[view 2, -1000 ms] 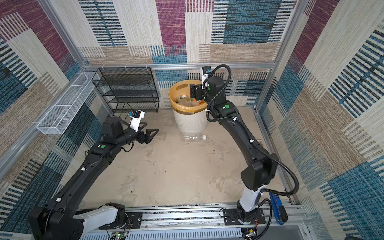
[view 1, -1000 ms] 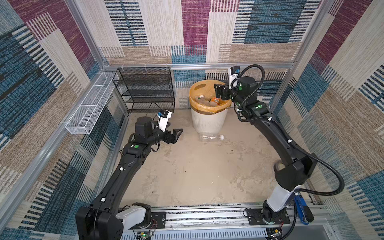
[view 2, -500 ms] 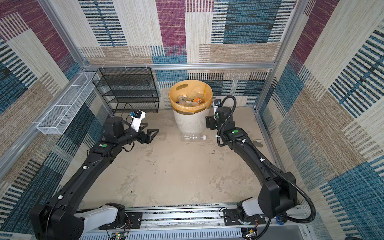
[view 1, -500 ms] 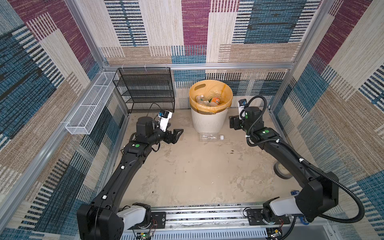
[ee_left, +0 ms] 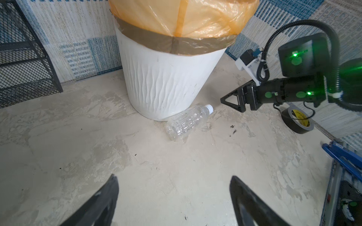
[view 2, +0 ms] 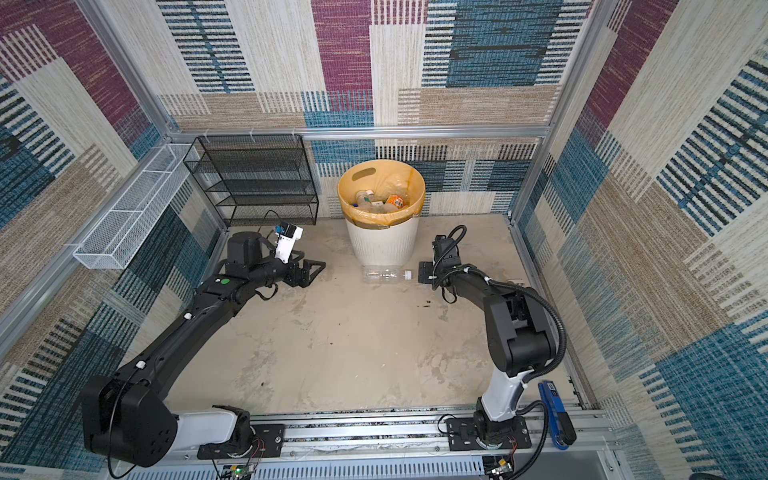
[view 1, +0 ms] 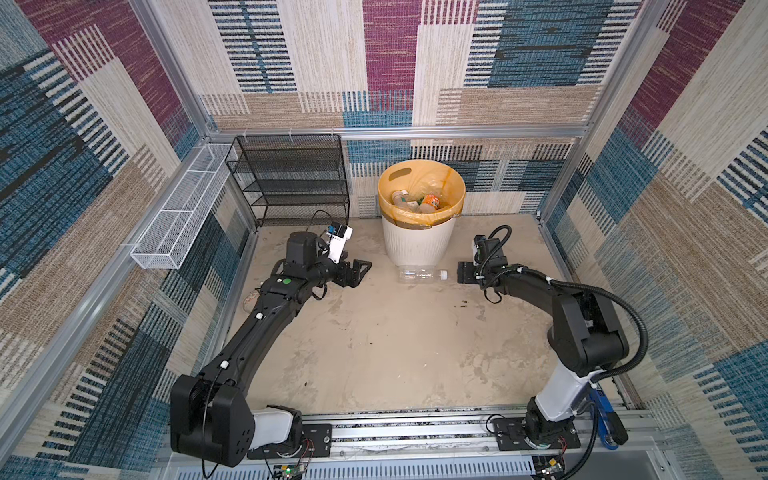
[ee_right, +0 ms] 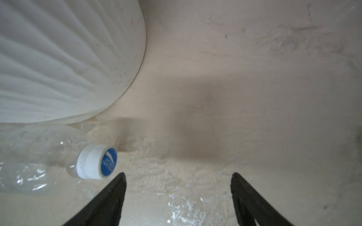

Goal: Throw the plastic bottles in the bin
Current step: 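Lower the right gripper beside the blue-capped bottle while the left gripper reaches toward it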

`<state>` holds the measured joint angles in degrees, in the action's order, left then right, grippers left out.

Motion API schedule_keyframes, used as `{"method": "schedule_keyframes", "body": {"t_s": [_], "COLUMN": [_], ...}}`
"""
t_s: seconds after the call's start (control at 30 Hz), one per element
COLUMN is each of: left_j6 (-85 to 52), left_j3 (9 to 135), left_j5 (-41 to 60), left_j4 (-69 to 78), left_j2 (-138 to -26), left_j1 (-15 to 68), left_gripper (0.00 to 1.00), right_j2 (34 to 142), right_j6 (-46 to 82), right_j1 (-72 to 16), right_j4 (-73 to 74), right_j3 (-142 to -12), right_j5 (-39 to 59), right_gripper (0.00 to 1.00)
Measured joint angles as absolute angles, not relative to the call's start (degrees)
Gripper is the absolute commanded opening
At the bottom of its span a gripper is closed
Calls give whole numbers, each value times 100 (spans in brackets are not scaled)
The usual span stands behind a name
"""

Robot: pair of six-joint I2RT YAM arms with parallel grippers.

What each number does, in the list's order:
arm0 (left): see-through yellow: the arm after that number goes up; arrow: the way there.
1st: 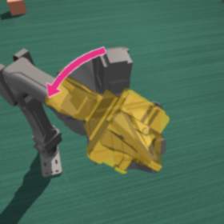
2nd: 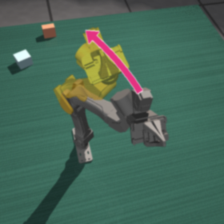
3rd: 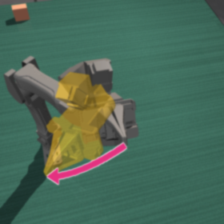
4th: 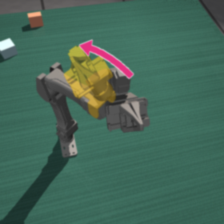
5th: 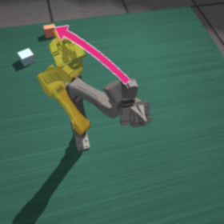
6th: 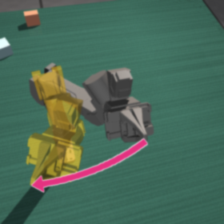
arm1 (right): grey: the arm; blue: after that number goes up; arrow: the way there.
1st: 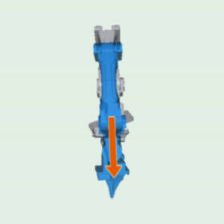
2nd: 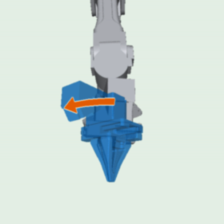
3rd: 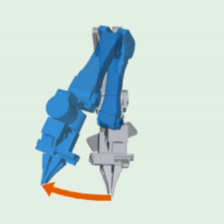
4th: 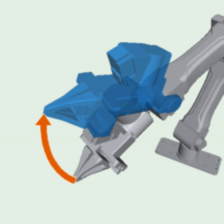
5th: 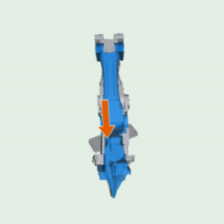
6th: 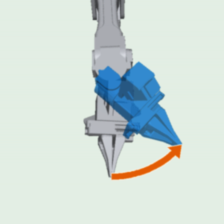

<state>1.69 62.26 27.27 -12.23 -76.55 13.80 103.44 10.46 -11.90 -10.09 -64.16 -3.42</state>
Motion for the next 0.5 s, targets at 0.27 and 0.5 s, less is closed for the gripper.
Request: {"method": "schedule_keyframes", "body": {"t_s": [0.27,0.5], "left_j6": [454,797], "left_j3": [6405,6619], "left_j5": [2692,2532], "left_j4": [-1476,-1450], "left_j2": [-8121,-8713], "left_j1": [1712,1789], "left_gripper": [92,93], "right_j2": [11041,11093], "right_j6": [1022,770], "right_j1": [-1232,-1544], "right_j4": [-843,-580], "right_j3": [-6849,-6705], "right_j5": [-113,106], "right_gripper": [85,85]}}
